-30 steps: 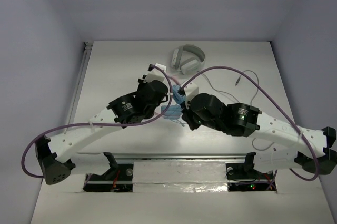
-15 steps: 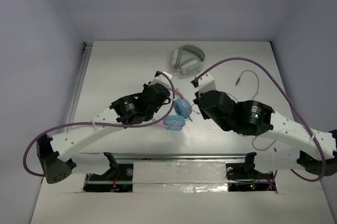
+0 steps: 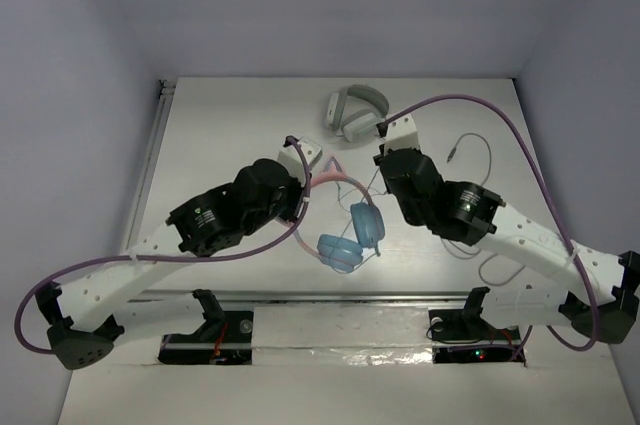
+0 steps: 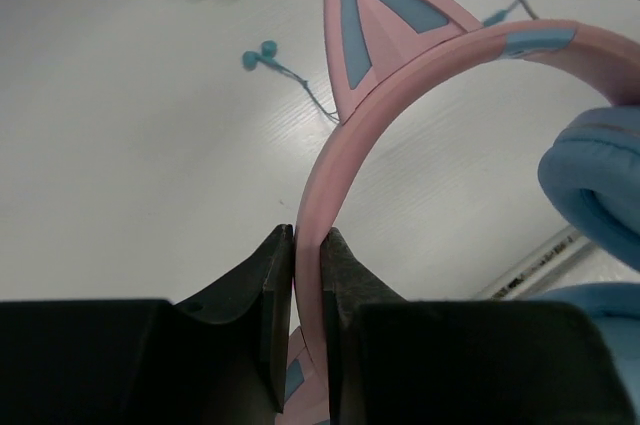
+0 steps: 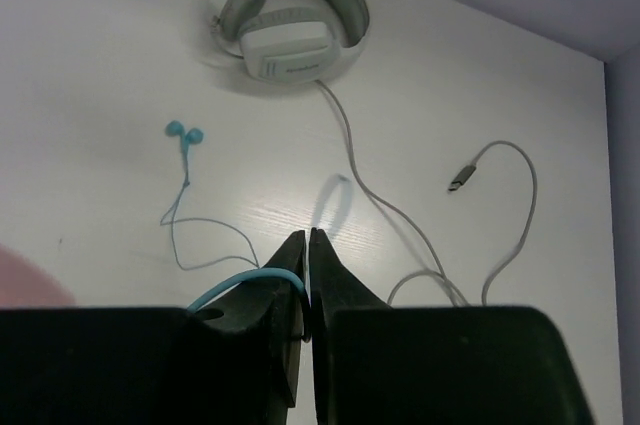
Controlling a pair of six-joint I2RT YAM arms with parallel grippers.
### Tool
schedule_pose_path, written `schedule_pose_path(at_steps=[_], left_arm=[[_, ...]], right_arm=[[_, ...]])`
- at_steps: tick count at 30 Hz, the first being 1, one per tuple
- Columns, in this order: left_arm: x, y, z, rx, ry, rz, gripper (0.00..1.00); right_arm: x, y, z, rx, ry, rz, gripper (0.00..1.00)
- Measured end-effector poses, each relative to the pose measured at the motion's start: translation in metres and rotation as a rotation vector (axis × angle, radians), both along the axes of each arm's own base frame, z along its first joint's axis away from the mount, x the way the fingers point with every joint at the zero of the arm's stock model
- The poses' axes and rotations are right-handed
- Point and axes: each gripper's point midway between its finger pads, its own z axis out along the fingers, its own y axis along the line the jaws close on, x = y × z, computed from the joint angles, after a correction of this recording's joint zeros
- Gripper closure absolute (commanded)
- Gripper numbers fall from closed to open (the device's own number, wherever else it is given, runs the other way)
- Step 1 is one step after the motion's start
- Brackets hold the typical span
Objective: Wrap the headphones
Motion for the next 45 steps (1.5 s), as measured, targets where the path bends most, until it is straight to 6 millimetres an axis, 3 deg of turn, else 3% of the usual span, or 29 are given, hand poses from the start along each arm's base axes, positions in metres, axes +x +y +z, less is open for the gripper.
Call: schedule_pose_path(at_steps=[4, 10, 14, 19, 24, 29, 40, 45], left_arm=[[-0.017, -0.008, 0.008, -0.051, 0.015, -0.103, 1.0], [-0.036, -0.021, 0.021, -0.131, 0.035, -0.224, 1.0], [-0.045, -0.029, 0.027, -0.167, 0.049, -0.282, 1.0], [-0.053, -0.042, 0.037, -0.233, 0.056, -0.348, 1.0], [-0.053, -0.054, 0.062, -0.354, 0.032, -0.375, 1.0], [-0.053, -0.053, 0.095, -0.475, -0.026, -0.368, 1.0], [-0.059, -0.044, 0.164, -0.699, -0.111, -0.354, 1.0], [-0.06, -0.038, 0.189, -0.796, -0.143, -0.331, 1.0]], right_arm=[[0.008, -0.005, -0.009, 0.094, -0.009, -0.014, 0.85], [-0.001, 0.004, -0.017, 0.339, -0.016, 0.132, 0.85], [-0.006, 0.021, -0.01, 0.442, -0.019, 0.241, 0.86], [-0.013, 0.04, 0.003, 0.52, -0.031, 0.339, 0.77], [-0.02, 0.056, -0.015, 0.554, -0.008, 0.421, 0.65], [-0.027, 0.07, -0.041, 0.582, 0.032, 0.498, 0.56], [-0.026, 0.098, -0.048, 0.696, 0.034, 0.64, 0.54], [-0.023, 0.113, -0.059, 0.72, 0.069, 0.676, 0.37]])
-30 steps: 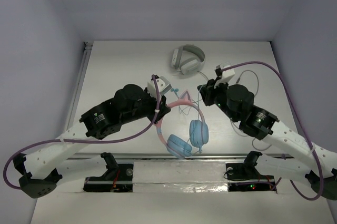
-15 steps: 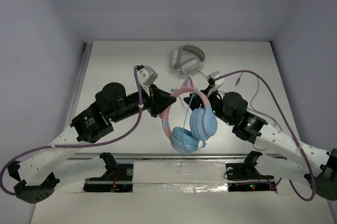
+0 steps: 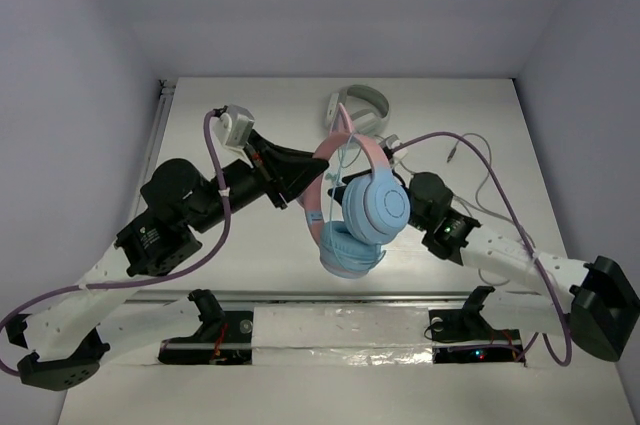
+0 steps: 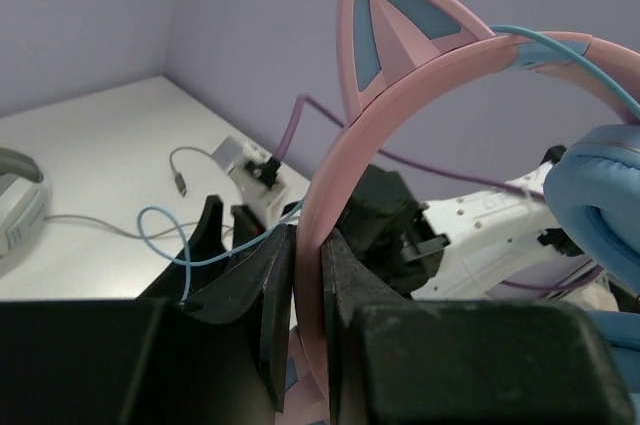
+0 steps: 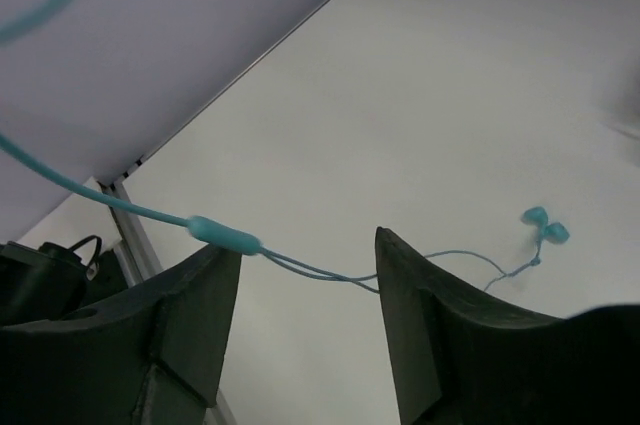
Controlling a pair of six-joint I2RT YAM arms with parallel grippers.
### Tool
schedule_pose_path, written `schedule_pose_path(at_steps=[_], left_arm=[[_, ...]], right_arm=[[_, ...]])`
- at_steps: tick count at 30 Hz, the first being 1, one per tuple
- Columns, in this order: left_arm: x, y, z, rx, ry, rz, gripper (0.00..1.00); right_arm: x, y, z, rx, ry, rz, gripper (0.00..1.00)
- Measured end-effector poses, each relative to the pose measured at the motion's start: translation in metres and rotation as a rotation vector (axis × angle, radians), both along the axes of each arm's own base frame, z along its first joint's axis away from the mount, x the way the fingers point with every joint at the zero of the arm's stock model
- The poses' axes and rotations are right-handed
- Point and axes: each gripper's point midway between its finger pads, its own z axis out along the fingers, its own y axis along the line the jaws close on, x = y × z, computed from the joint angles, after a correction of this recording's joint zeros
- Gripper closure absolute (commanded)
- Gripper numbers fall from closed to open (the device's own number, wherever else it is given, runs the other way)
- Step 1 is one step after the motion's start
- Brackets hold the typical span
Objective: Wrap the headphones
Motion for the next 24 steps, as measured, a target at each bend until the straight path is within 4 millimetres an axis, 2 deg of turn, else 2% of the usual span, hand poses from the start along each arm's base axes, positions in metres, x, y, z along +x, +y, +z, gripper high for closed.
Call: schedule_pose_path(at_steps=[3, 5, 11, 12, 13, 15, 18, 24], left_arm=[[-0.001, 0.002, 0.011, -0.045, -0.003, 0.002, 1.0], [-0.001, 0.002, 0.014, -0.059, 0.0, 0.002, 1.0], [0.002, 0.002, 0.017, -0.08, 0.013, 0.017, 1.0], [0.003, 0.003, 0.018, -0.086, 0.015, 0.024, 1.0], [0.004, 0.003, 0.02, -0.091, 0.017, 0.03, 1.0], [0.007, 0.004, 0.025, -0.107, 0.02, 0.046, 1.0], [0.016, 0.007, 0.032, -0.13, 0.028, 0.097, 1.0], [0.047, 0.032, 0.041, -0.193, 0.044, 0.312, 1.0]], right_arm=[[0.004, 0.005, -0.006, 0.001, 0.011, 0.001, 0.32], [0.008, 0.007, -0.008, 0.004, 0.008, -0.005, 0.32], [0.015, 0.019, -0.017, 0.01, 0.007, 0.008, 0.49], [0.015, 0.021, -0.021, 0.006, 0.015, 0.019, 0.57], [0.014, 0.025, -0.026, 0.003, 0.023, 0.034, 0.81], [0.013, 0.032, -0.034, 0.0, 0.045, 0.066, 1.0], [0.007, 0.038, -0.038, 0.012, 0.077, 0.107, 1.0], [-0.015, 0.046, -0.018, 0.073, 0.079, 0.16, 1.0]])
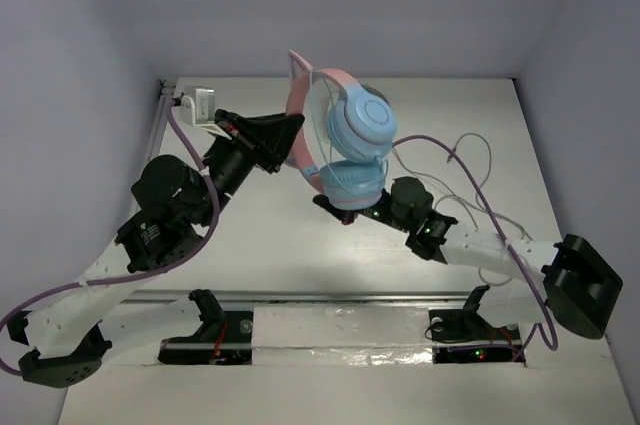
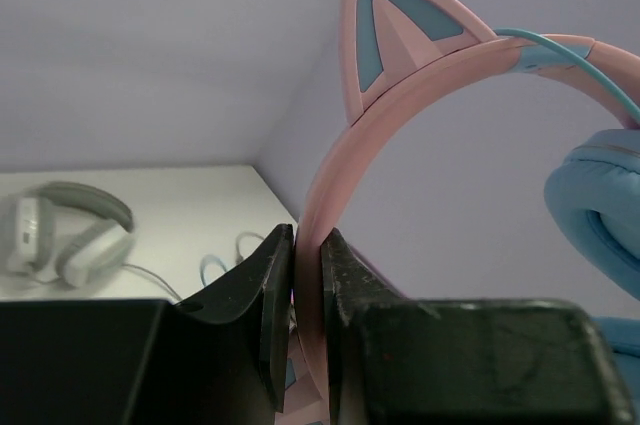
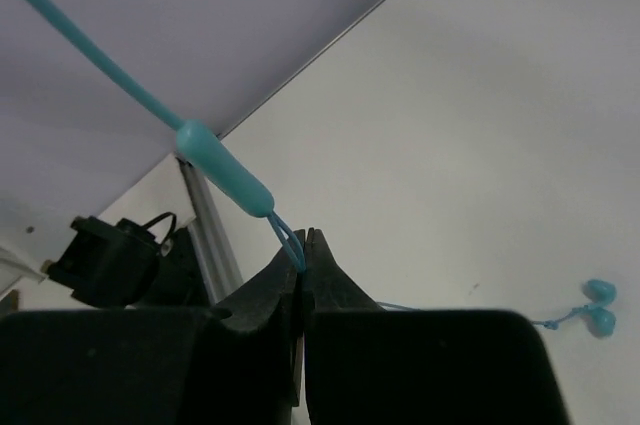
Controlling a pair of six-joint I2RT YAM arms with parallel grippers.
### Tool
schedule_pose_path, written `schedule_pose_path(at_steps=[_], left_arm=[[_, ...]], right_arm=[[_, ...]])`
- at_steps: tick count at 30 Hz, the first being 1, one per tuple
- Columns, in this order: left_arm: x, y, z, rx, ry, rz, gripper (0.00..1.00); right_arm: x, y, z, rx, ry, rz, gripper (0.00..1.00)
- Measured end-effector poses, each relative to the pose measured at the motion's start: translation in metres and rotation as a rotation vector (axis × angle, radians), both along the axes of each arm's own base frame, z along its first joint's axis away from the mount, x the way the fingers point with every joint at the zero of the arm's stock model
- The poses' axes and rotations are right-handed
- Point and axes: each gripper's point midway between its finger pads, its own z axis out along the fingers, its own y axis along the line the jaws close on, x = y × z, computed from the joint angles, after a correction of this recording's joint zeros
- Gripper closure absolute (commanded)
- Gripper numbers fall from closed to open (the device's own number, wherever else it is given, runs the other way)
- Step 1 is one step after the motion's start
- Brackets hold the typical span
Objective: Wrap the headphones
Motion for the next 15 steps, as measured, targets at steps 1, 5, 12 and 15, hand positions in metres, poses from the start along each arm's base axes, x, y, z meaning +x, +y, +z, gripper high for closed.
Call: schedule_pose_path(at_steps=[1, 5, 12, 15], left_arm=[[0.004, 0.005, 0.003, -0.016, 0.0, 0.035, 1.0], [0.022, 0.027, 0.013, -0.081, -0.001, 0.188, 1.0], [0.055, 0.075, 0.003, -0.029, 0.018, 0.543, 1.0], [0.066, 0.086, -0.011, 0.046, 0.041, 0.654, 1.0]], right_arm=[[-0.007, 0.003, 0.002, 0.003, 0.002, 0.016, 1.0], [-0.042, 0.02, -0.003, -0.016, 0.03, 0.073, 1.0], [-0.097, 0.024, -0.022, -0.113, 0.124, 0.086, 1.0], [-0.111, 0.015, -0.02, -0.139, 0.148, 0.065, 1.0]])
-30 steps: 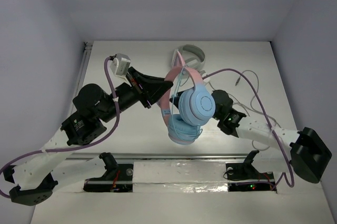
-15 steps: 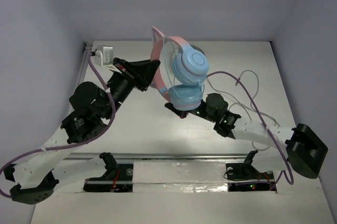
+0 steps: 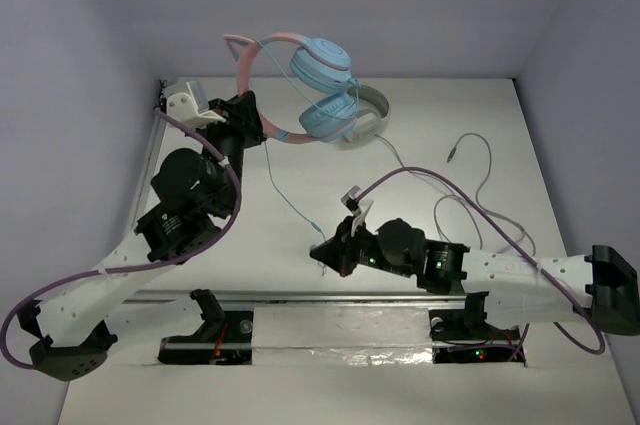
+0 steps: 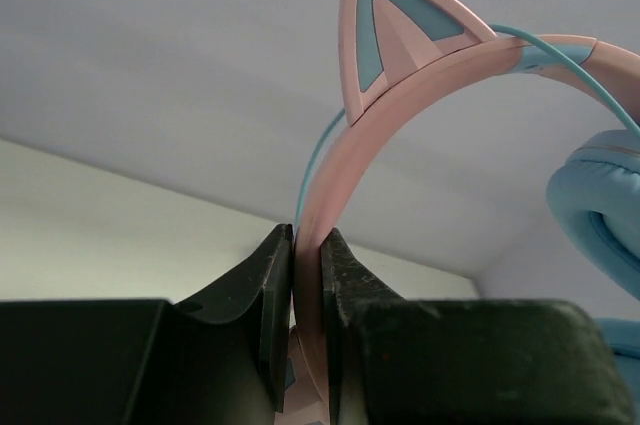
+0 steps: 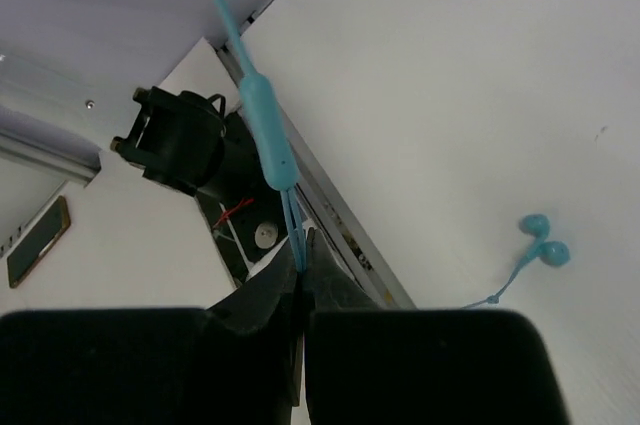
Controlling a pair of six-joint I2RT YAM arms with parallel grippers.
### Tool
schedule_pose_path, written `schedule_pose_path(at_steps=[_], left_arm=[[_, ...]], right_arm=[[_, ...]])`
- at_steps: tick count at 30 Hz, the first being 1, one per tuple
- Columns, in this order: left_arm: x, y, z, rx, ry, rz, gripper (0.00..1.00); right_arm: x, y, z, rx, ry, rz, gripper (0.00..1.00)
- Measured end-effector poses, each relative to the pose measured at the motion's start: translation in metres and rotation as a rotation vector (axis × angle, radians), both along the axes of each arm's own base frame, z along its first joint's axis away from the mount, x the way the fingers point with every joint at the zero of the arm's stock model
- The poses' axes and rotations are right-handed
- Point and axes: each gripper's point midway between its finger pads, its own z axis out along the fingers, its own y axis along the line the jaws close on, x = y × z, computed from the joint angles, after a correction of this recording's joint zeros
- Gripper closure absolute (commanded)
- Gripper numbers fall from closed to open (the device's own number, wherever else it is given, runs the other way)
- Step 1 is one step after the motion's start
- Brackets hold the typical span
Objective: Wrap the headphones
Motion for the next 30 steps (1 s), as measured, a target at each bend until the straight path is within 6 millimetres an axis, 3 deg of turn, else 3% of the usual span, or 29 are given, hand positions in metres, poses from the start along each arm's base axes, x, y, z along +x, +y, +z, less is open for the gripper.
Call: schedule_pose_path(at_steps=[10, 18, 26, 30], left_arm=[[0.015, 0.011, -0.065, 0.259, 0.162, 0.165, 1.0], [0.015, 0.009, -0.089, 0.388, 0.269, 0.11, 1.0], [0.051, 0.021, -0.135, 0.506, 0.445, 0.056, 1.0], [0.064, 0.013, -0.166, 0.565, 0.531, 0.023, 1.0]], right_arm=[[-0.047, -0.009, 0.001, -0.159, 0.047, -0.041, 1.0], [-0.053, -0.024, 0.003, -0.237, 0.049, -0.119, 1.0], [-0.059, -0.031, 0.024, -0.246, 0.047, -0.157, 1.0], [-0.058, -0.034, 0.027, -0.265, 0.045, -0.161, 1.0]])
